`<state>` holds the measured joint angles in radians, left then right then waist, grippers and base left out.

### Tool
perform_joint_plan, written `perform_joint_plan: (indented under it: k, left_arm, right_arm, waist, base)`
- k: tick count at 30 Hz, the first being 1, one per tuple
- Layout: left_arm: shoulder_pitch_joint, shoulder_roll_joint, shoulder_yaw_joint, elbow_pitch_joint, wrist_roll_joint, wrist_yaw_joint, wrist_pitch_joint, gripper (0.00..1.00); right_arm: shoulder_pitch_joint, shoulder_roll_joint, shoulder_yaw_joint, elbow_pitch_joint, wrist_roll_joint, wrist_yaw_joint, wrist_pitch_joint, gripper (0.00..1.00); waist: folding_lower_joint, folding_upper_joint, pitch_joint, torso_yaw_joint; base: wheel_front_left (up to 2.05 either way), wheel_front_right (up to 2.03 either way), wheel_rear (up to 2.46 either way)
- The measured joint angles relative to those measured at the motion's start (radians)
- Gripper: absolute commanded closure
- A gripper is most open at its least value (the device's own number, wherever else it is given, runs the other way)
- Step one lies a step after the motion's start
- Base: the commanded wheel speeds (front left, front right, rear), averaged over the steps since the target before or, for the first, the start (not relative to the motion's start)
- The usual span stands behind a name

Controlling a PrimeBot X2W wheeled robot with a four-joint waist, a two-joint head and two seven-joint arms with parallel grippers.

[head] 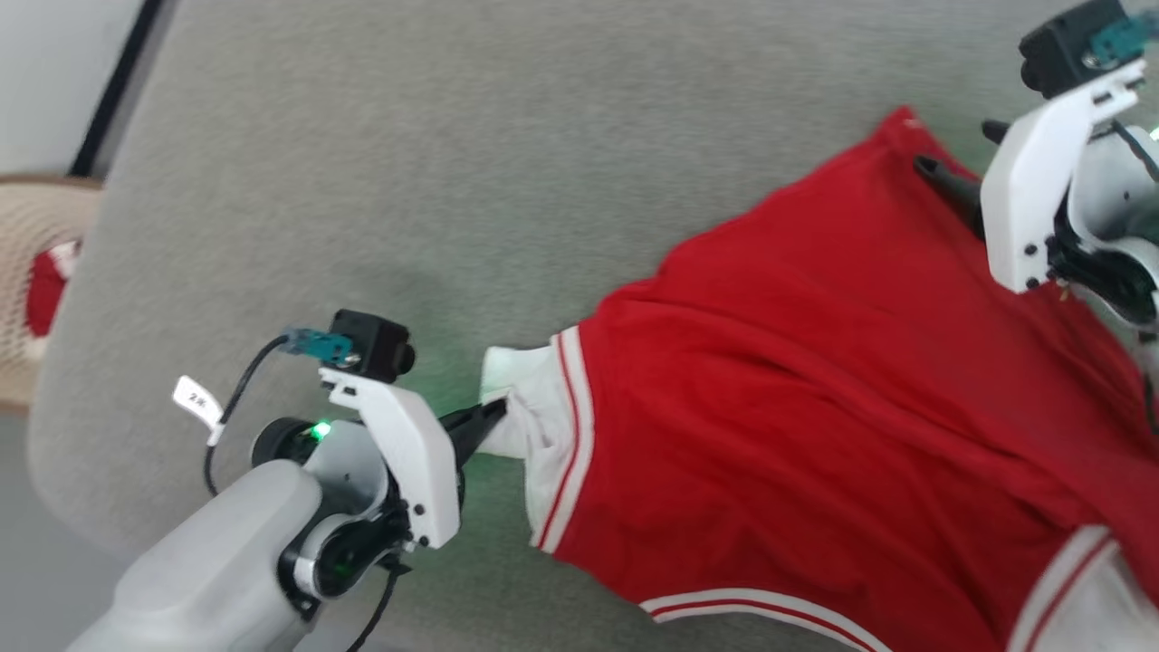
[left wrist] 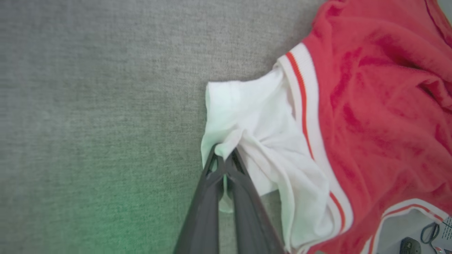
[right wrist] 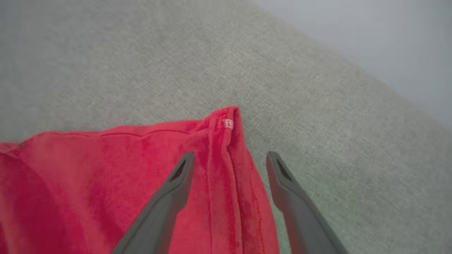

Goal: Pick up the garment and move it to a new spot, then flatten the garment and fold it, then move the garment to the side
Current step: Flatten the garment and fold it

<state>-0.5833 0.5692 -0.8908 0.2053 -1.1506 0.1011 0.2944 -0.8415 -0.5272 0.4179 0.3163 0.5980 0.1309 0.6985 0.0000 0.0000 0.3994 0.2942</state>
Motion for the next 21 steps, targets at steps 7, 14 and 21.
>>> perform_joint_plan:
  k: [7,14,21]
  left_arm:
    - [-0.046,-0.065,-0.019,0.076,0.016,-0.050,-0.005,1.00]
    - [-0.056,-0.088,-0.019,0.120,0.016,-0.071,-0.013,1.00]
    - [-0.078,-0.054,-0.006,0.144,0.012,-0.080,0.000,1.00]
  right_arm:
    - [-0.167,0.000,0.188,0.288,0.078,0.000,0.160,0.00]
    - [-0.252,0.014,0.253,0.395,0.142,-0.001,0.311,1.00]
    - [-0.268,0.025,0.269,0.397,0.176,0.000,0.278,1.00]
  waist:
    - [0.0000,0.0001,0.034,0.078]
    - [0.0000,0.0000,0.040,0.089]
    - [0.0000,0.0000,0.027,0.050]
  base:
    - [0.00,0.00,0.00]
    - [0.00,0.00,0.00]
    - [0.00,0.00,0.00]
